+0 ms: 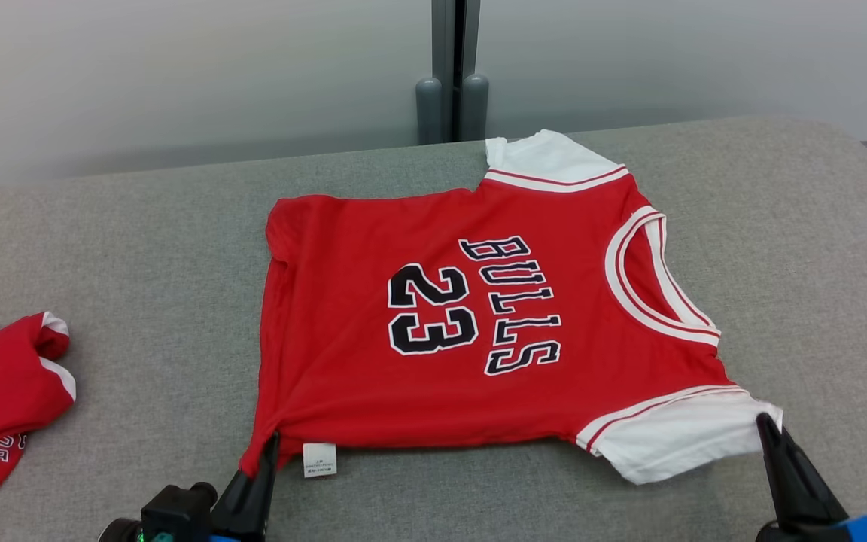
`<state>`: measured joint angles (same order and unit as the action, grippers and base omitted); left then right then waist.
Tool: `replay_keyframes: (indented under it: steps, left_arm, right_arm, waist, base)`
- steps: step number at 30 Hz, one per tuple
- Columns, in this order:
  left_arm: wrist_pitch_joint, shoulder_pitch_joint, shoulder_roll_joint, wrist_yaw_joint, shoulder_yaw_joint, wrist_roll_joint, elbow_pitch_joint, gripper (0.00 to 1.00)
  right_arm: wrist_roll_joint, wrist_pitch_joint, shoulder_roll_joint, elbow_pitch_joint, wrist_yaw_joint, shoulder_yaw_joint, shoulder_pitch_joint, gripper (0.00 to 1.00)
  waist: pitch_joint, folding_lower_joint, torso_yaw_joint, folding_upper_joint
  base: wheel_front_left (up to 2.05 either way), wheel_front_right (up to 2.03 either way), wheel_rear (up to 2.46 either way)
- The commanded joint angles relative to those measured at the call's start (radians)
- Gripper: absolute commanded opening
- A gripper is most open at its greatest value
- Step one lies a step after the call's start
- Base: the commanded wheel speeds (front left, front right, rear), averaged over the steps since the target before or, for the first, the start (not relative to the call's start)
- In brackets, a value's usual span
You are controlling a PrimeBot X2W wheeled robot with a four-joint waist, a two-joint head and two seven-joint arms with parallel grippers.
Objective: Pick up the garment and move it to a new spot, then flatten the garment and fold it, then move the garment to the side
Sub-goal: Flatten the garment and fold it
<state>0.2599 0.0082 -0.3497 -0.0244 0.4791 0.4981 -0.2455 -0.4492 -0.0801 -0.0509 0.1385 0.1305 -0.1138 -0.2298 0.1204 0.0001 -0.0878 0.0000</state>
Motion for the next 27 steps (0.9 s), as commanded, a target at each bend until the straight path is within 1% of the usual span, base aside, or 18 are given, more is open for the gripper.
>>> replay_keyframes:
  steps: [1, 7, 10, 12, 19, 27]
  left_arm:
    - [0.002, -0.034, -0.005, 0.007, 0.005, -0.009, -0.01, 0.0]
    - [0.001, -0.103, -0.006, 0.035, 0.016, -0.021, -0.052, 0.0]
    - [-0.006, -0.143, -0.012, 0.048, 0.026, -0.03, -0.07, 0.0]
    - [-0.008, -0.155, -0.013, 0.051, 0.028, -0.033, -0.076, 0.0]
    - [-0.018, -0.249, -0.008, 0.08, 0.046, -0.05, -0.124, 0.0]
    - [-0.012, -0.348, -0.003, 0.103, 0.051, -0.051, -0.193, 0.0]
  right_arm:
    - [0.012, -0.004, 0.0, -0.021, 0.0, -0.006, 0.054, 0.0]
    - [0.026, -0.021, -0.035, -0.102, 0.0, 0.007, 0.194, 0.0]
    - [0.035, -0.025, -0.063, -0.158, 0.0, 0.007, 0.273, 0.0]
    - [0.035, -0.027, -0.069, -0.178, 0.0, 0.011, 0.299, 0.0]
    - [0.05, -0.003, -0.12, -0.349, 0.0, 0.048, 0.478, 0.0]
    - [0.064, 0.054, -0.145, -0.554, 0.0, 0.08, 0.658, 0.0]
  waist:
    - [0.008, -0.0001, 0.003, 0.0]
    - [0.031, -0.0001, 0.011, 0.0]
    - [0.046, -0.0001, 0.015, 0.0]
    - [0.052, -0.0001, 0.015, 0.0]
    - [0.098, -0.0001, 0.022, 0.0]
    - [0.151, -0.0001, 0.029, 0.0]
  base:
    - [0.0, 0.0, 0.0]
    - [0.0, 0.0, 0.0]
    - [0.0, 0.0, 0.0]
    - [0.0, 0.0, 0.0]
    - [0.0, 0.0, 0.0]
    - [0.0, 0.0, 0.0]
